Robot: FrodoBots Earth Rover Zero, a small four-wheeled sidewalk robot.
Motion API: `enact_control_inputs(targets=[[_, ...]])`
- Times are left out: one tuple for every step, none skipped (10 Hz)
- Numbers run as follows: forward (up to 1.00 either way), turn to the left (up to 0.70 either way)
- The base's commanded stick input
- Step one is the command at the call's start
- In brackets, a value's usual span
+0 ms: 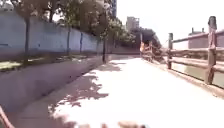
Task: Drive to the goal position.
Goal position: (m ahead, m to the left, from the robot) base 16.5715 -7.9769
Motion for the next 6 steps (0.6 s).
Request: enact_control_inputs(targets=[[1.00, 0.00], [1.00, 0.00], [1.00, 0.00], [1.00, 0.00], [1.00, 0.00], [1.00, -0.40]])
